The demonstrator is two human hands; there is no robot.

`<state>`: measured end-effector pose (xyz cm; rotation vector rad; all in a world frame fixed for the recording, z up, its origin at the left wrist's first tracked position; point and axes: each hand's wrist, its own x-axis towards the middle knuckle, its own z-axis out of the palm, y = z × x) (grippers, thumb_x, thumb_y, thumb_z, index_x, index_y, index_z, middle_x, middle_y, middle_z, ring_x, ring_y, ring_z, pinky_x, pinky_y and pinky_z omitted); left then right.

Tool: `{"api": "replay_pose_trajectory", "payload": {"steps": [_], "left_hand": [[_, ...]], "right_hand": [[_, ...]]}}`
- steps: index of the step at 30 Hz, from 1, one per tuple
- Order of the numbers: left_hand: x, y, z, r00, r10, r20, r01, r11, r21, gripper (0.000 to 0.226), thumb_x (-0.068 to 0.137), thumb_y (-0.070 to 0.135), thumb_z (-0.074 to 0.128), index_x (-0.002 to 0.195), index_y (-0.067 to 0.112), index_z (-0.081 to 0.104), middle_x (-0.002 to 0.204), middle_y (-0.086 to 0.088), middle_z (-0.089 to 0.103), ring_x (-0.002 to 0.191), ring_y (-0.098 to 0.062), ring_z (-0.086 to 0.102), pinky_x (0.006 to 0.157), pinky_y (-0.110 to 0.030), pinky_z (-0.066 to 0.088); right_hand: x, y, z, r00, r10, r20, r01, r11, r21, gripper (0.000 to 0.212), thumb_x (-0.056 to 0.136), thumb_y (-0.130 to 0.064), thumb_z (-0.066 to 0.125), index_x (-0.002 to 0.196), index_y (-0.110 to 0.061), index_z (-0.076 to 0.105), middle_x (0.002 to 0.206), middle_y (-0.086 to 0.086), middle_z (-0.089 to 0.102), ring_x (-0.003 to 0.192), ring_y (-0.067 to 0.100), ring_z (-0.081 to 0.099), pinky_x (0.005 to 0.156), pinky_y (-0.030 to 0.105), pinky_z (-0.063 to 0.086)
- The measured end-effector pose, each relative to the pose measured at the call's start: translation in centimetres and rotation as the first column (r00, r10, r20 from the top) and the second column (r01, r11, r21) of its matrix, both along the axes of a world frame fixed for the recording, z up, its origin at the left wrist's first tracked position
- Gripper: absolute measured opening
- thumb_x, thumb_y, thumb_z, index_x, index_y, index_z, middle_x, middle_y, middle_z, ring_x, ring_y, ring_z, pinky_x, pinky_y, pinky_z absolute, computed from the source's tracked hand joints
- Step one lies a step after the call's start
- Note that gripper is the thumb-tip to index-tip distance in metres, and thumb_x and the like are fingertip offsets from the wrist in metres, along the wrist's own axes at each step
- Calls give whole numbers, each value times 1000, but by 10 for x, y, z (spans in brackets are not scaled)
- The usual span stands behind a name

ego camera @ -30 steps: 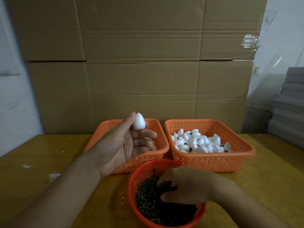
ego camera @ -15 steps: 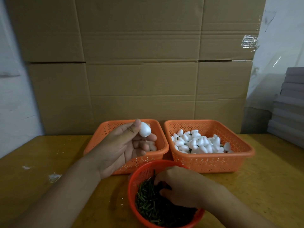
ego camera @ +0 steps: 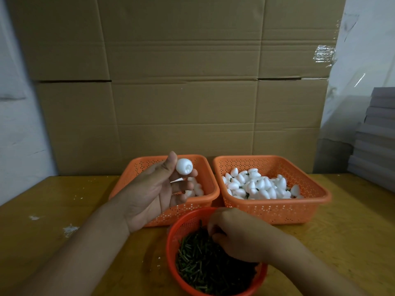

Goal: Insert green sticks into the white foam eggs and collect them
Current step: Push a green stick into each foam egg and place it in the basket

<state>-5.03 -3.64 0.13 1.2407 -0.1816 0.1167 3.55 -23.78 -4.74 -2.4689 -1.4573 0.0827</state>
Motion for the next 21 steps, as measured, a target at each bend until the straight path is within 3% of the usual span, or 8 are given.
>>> {"api": "replay_pose_trajectory", "payload": {"steps": [3,7,12,16,21], "left_hand": [[0,0,-1,1000,-7,14,7,1000,3,41,75,50,84,97,16,77,90,-6,69,76,-11,67,64,-23,57],[-2,1,-1,1000,-7,11,7,1000,-21,45,68,30,93,107,14,77,101,-14,73,88,-19,73,74,-26,59],[-6,-4,3,1000,18,0,-18,999,41,34,75,19,88,107,15,77,108,-21,73,103,-30,72,82,-27,58],[-7,-10,3,999,45,24,-48,994,97,29,74,16,83,103,15,78,109,-15,73,104,-31,72,83,-27,58],[-6,-12,1,996,75,41,-79,991,108,29,74,13,85,102,17,78,111,-10,74,103,-31,73,81,-27,59]], "right_hand": [[2,-6,13,997,-12,-74,17,998,67,17,93,-15,58,97,-29,67,96,-16,63,87,0,59,75,14,46],[4,-19,37,961,2,-276,65,970,236,9,93,-14,67,94,-21,73,78,-14,68,71,-4,62,66,14,48],[2,-34,61,815,114,-568,313,738,598,12,90,-4,66,92,-10,76,77,7,72,66,10,64,64,19,54],[-1,-35,66,803,139,-580,359,663,657,11,89,0,67,94,-6,74,68,4,70,60,10,65,61,18,53],[-7,-27,65,817,119,-564,385,616,687,4,84,1,72,87,-2,72,77,25,71,59,15,66,58,21,56]]}}
